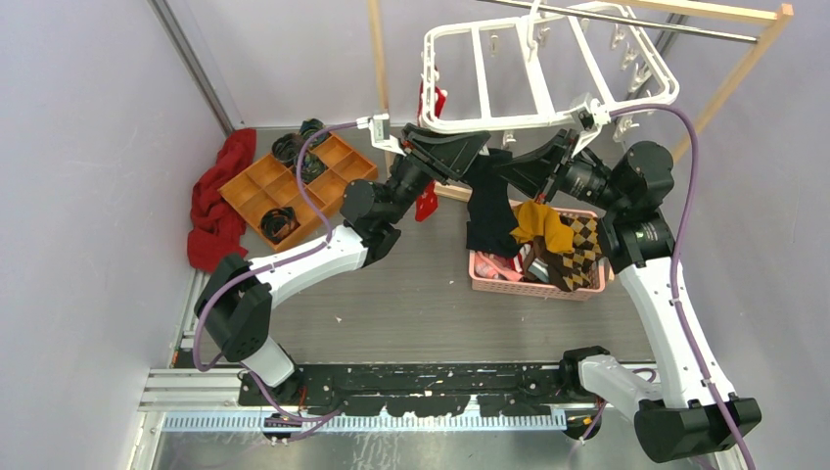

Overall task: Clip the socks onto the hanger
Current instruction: Clamp the sock onto the hanger.

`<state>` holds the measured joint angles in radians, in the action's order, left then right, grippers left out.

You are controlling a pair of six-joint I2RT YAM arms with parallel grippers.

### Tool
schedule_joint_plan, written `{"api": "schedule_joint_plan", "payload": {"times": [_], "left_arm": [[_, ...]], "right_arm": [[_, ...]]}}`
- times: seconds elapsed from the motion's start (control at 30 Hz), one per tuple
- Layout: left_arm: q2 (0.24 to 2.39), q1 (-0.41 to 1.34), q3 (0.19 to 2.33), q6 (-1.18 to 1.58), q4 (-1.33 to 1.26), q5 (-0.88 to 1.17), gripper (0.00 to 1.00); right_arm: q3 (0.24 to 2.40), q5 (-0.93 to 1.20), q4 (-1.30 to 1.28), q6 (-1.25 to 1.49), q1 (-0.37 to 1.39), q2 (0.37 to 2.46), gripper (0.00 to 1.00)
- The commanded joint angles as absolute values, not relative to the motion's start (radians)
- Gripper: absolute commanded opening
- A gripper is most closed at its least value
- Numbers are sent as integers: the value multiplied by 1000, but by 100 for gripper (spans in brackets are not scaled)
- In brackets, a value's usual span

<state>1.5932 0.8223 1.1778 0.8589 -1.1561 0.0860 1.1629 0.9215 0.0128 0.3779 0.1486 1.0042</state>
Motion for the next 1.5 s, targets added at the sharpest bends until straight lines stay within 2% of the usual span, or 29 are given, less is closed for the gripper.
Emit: {"api": "schedule_joint_plan", "payload": {"times": [0.0, 0.1, 0.3, 0.37, 0.4, 0.5, 0.57, 0.73, 1.07, 1.27, 1.47], "left_arm": [[1565, 813, 1202, 862, -1193, 51, 47], [1545, 813, 1186, 861, -1176, 43, 57], [1470, 816, 1118, 857, -1108, 14, 70], [1439, 817, 1097, 859, -1071, 8, 72], [1424, 818, 1085, 859, -1052, 8, 73], [1374, 821, 1053, 861, -989, 8, 73], [1337, 824, 1030, 858, -945, -17, 74], [1225, 828, 963, 858, -805, -10, 74], [943, 831, 837, 776, -424, 49, 73], [755, 830, 706, 738, -274, -61, 73], [626, 830, 597, 746, -153, -161, 73]], "right_arm": [[1207, 907, 11, 366, 144, 1003, 1], [1205, 908, 6, 365, 144, 1001, 1], [1179, 931, 6, 362, 144, 996, 1], [1164, 934, 6, 353, 144, 990, 5], [1157, 935, -23, 346, 144, 989, 11], [1147, 969, -68, 309, 143, 990, 40], [1141, 991, -130, 264, 144, 982, 54], [1121, 961, -337, 44, 144, 909, 73], [1029, 879, -627, -274, 110, 801, 82], [946, 839, -722, -451, 94, 823, 83], [925, 752, -830, -648, 95, 945, 82]]}}
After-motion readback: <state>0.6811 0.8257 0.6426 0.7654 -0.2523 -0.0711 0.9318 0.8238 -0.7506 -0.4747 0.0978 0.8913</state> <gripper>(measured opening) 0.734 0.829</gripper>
